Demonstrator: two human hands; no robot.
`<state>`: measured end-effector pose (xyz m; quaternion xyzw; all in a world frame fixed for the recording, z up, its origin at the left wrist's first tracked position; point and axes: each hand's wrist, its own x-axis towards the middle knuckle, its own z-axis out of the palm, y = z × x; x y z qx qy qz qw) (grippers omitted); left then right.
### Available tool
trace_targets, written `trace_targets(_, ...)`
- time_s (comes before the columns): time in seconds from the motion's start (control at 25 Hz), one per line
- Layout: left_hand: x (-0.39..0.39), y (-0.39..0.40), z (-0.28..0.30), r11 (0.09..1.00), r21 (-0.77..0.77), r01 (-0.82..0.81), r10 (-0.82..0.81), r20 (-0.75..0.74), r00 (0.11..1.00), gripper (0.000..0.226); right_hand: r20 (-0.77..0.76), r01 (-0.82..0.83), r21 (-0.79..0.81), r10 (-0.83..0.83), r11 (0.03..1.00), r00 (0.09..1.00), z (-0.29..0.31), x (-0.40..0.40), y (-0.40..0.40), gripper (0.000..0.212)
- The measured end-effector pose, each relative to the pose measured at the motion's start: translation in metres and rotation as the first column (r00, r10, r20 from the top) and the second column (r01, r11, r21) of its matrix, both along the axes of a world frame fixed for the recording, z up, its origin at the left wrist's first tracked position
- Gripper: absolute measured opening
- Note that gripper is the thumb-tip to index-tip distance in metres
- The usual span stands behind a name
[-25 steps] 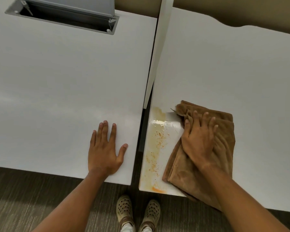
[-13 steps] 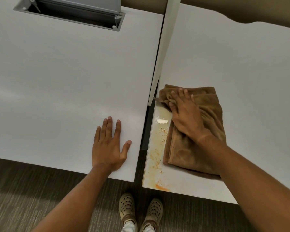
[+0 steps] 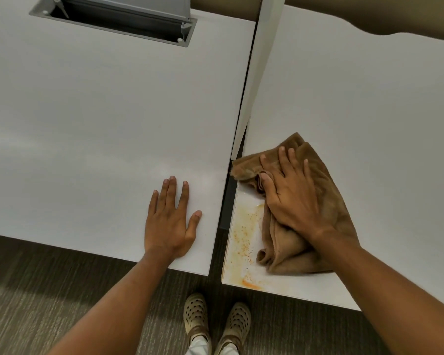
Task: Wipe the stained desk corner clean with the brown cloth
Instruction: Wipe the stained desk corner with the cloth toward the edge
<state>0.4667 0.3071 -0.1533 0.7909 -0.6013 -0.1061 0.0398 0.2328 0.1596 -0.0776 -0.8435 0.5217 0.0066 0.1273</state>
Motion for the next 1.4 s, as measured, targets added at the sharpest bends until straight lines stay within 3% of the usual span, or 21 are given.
trace_targets(0.08, -0.001, 0.001, 0.000, 1.000, 0.000, -0.003, 0.003, 0.005, 1.000, 0.077, -0.018, -0.022, 0.032, 0.022, 0.999, 1.000, -0.001, 0.014, -0.006, 0.061)
trace_targets(0.4, -0.001, 0.001, 0.003, 1.000, 0.009, 0.004, -0.004, -0.002, 1.000, 0.078, 0.048, -0.405, 0.016, 0.404, 0.914, 0.913, 0.002, -0.019, 0.051, 0.055)
trace_targets(0.52, -0.001, 0.002, 0.004, 1.000, 0.004, 0.002, -0.002, -0.002, 1.000, 0.078, -0.001, -0.237, -0.035, 0.237, 0.971, 0.972, 0.002, -0.046, 0.051, 0.056)
trace_targets(0.68, -0.001, 0.000, 0.000, 1.000, 0.007, -0.001, 0.001, 0.021, 1.000, 0.077, 0.060, 0.006, -0.018, -0.004, 1.000, 0.998, 0.001, -0.025, 0.036, 0.058)
trace_targets(0.84, -0.002, 0.001, 0.000, 1.000, 0.006, 0.002, -0.002, 0.019, 1.000, 0.078, 0.036, -0.177, 0.031, 0.176, 0.984, 0.984, 0.003, -0.002, 0.047, 0.059)
trace_targets(1.0, 0.000, 0.001, 0.003, 1.000, 0.010, 0.006, -0.006, -0.003, 1.000, 0.079, 0.071, -0.372, 0.028, 0.370, 0.928, 0.926, 0.002, -0.028, 0.089, 0.056)
trace_targets(1.08, 0.000, 0.002, 0.004, 1.000, 0.009, 0.006, -0.006, -0.013, 1.000, 0.079, 0.040, -0.352, 0.015, 0.351, 0.936, 0.935, 0.004, -0.056, 0.092, 0.054)
trace_targets(1.28, -0.001, 0.000, -0.001, 1.000, -0.013, 0.006, -0.006, 0.014, 1.000, 0.077, 0.110, -0.053, -0.021, 0.055, 0.998, 0.992, 0.003, -0.054, 0.058, 0.051)
trace_targets(1.4, -0.001, 0.001, -0.001, 1.000, -0.006, 0.005, -0.005, 0.022, 1.000, 0.077, 0.081, -0.113, -0.027, 0.115, 0.993, 0.990, 0.003, -0.028, 0.060, 0.053)
